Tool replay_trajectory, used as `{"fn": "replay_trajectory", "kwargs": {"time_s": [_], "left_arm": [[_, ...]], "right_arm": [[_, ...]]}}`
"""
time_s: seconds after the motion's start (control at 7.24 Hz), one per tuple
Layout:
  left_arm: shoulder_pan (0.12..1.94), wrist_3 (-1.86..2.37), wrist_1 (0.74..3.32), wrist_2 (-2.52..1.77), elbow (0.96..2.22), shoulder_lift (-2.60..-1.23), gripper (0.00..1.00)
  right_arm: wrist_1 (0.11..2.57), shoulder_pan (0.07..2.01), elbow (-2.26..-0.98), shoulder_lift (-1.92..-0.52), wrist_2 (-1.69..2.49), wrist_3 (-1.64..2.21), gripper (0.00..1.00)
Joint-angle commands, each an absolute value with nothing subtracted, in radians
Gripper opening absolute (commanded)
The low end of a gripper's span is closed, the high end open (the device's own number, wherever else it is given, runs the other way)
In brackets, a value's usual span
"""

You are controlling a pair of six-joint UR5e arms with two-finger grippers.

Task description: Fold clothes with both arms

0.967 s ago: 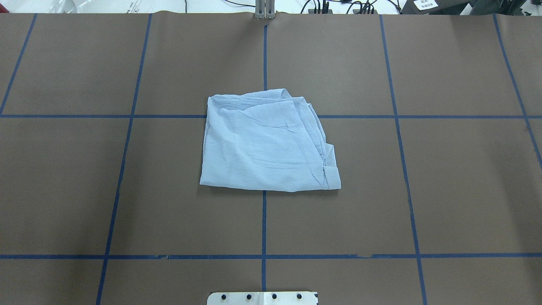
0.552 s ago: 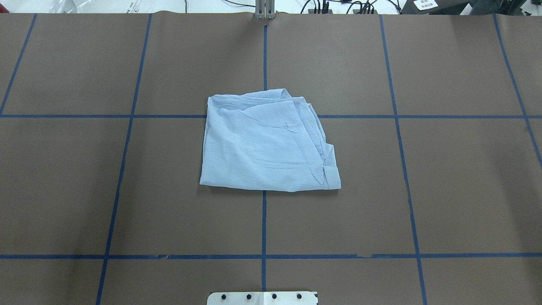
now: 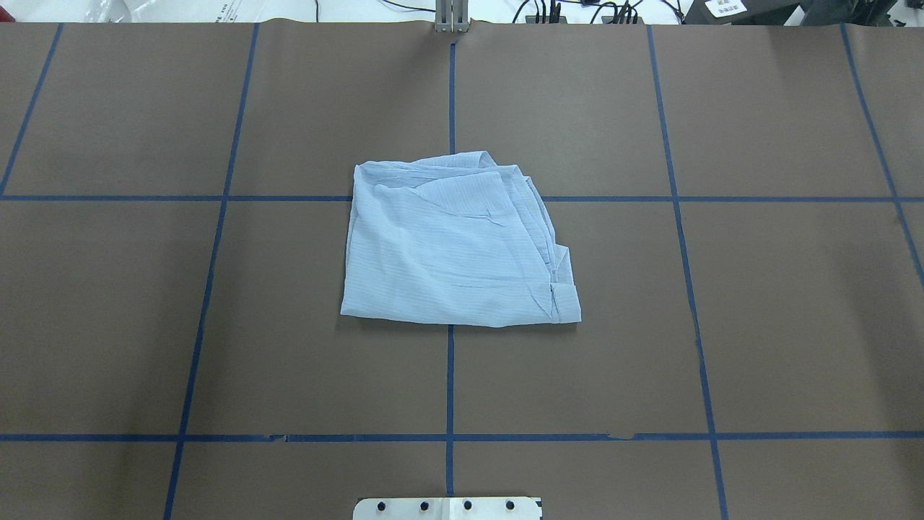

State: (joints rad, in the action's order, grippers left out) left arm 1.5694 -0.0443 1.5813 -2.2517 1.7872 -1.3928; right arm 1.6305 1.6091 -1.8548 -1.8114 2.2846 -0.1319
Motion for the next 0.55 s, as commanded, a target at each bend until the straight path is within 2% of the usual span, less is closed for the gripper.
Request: {"fn": "replay_trajectory", "kwargs": {"time_s": [0.0,0.41], "left_arm": [[1.569,-0.044,1.582,-2.252,1.789,-1.394,1.0],[1.568,-0.044,1.617,-2.253,1.787,-1.397,1.0]], "right_arm": [[1.631,1.609,-1.864,-1.812,2.286,-0.13,1.0],[1.631,1.609,-1.864,-1.812,2.284,-0.132,1.0]]}}
